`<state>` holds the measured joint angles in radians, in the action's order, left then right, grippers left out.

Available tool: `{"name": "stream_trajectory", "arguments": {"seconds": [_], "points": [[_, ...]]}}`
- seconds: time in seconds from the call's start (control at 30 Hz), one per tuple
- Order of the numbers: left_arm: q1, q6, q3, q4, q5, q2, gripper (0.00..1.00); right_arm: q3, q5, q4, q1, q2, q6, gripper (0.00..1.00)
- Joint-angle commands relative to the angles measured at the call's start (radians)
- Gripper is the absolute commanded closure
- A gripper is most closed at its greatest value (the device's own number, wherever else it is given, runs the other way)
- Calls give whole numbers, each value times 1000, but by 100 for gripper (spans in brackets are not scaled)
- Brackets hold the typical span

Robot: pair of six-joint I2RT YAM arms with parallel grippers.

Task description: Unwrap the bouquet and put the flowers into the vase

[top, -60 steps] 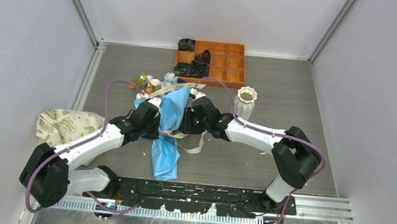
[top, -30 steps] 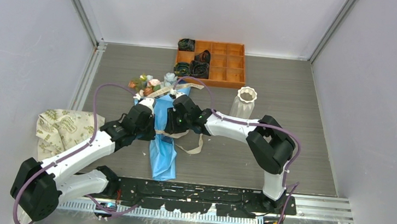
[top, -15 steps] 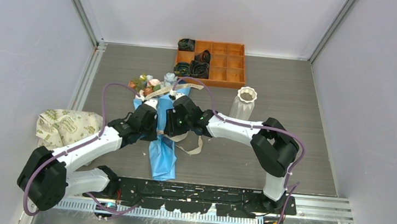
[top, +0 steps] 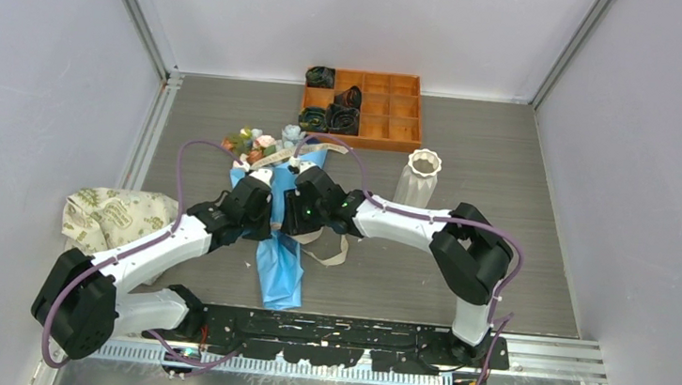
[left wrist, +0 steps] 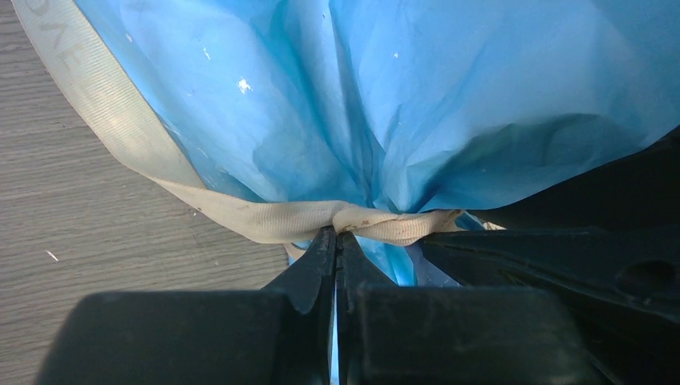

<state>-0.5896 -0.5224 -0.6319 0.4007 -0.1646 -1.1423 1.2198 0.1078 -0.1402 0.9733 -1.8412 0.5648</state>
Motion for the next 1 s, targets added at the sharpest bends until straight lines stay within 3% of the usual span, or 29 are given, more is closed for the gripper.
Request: {"name": "stream_trajectory", "arguments": {"seconds": [0.0,0.47,0.97], "points": [[-2,4,-33,-32,-12,24,100,82,-51,3,5,-5,-46,64],[-2,4,-22,-31,-22,41,100,135,-51,-22,5,-51,-65,66],[0,5,-29,-54,-14,6,100,9,-3,10,9,54,-16,62]]}}
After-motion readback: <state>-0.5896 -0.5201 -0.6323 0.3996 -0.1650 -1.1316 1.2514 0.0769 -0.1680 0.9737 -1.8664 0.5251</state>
